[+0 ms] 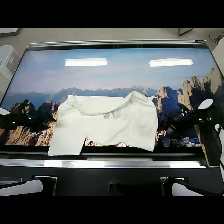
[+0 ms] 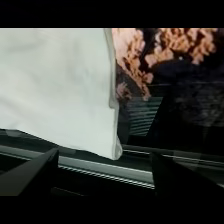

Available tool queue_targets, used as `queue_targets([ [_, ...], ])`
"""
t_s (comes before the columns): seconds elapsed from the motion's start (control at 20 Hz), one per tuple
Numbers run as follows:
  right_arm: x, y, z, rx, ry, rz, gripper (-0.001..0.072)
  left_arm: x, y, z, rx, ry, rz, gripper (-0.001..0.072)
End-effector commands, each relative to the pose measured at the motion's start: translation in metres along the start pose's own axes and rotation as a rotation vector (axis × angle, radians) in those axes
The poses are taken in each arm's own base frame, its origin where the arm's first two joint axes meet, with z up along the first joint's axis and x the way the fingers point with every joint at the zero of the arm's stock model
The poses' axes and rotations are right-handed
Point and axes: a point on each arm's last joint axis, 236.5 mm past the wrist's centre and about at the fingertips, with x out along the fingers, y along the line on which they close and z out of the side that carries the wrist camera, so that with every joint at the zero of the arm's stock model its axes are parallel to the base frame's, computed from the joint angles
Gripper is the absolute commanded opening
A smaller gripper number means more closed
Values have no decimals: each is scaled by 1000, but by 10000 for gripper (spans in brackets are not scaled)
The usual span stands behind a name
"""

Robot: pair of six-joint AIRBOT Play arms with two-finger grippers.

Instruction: Fold the clothes and pants, and hang the long-sleeved shirts on hangers.

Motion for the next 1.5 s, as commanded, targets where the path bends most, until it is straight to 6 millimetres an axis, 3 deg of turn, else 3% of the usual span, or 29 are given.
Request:
queue_targets([
  [0.0, 11, -8, -24, 8, 55, -2, 673, 21, -15, 0, 21, 4, -59, 686],
  [0.2, 19, -12, -36, 23, 100, -1, 677, 35, -23, 7, 43, -21, -54, 672],
  [0.25, 26, -15, -41, 36, 113, 0, 690, 36, -24, 10, 47, -35, -47, 574],
  [0.3, 35, -19, -46, 49, 128, -4, 690, 37, -23, 14, 36, -54, -38, 559],
  [0.35, 45, -20, -52, 53, 141, -4, 689, 37, -22, 18, 19, -69, -33, 430],
  [0.45, 63, -17, -55, 61, 133, 8, 690, 37, -24, 18, 10, -71, -39, 29],
  [0.7, 87, 19, -34, 18, 21, 65, 673, 28, -33, 15, 35, -74, -50, 25],
  [0.75, 90, 27, -31, 11, 5, 79, 570, 26, -35, 14, 41, -74, -53, 25],
  [0.8, 91, 34, -31, 6, 4, 93, 363, 23, -38, 13, 47, -74, -57, 26],
  [0.85, 91, 43, -34, 6, 15, 118, 60, 19, -41, 12, 55, -77, -61, 25],
  [0.95, 75, 59, -31, -64, -9, 149, 44, 0, -59, 19, 104, -137, -84, 25],
  [1.0, 54, 71, -20, -137, -69, 149, 44, -20, -79, 30, 145, -202, -117, 25],
  [1.05, 21, 88, -3, -228, -175, 142, 44, -53, -109, 45, 204, -307, -168, 25],
  [1.1, -24, 107, 14, -317, -311, 132, 44, -102, -151, 60, 272, -453, -241, 25],
  [1.15, -87, 129, 31, -398, -502, 112, 45, -161, -197, 69, 358, -622, -316, 25],
  [1.2, -164, 152, 39, -471, -732, 93, 45, -233, -247, 64, 461, -817, -393, 25],
  [1.25, -242, 174, 34, -530, -967, 76, 46, -302, -287, 48, 547, -992, -440, 25],
  [1.3, -318, 194, 14, -584, -1203, 64, 46, -368, -319, 19, 636, -1169, -453, 25],
  [1.35, -381, 213, -21, -642, -1409, 50, 46, -416, -340, -13, 711, -1300, -452, 25],
  [1.4, -416, 226, -57, -681, -1532, 63, 46, -449, -356, -51, 781, -1392, -455, 25],
  [1.45, -433, 234, -91, -706, -1597, 96, 46, -466, -366, -83, 830, -1437, -471, 25],
])
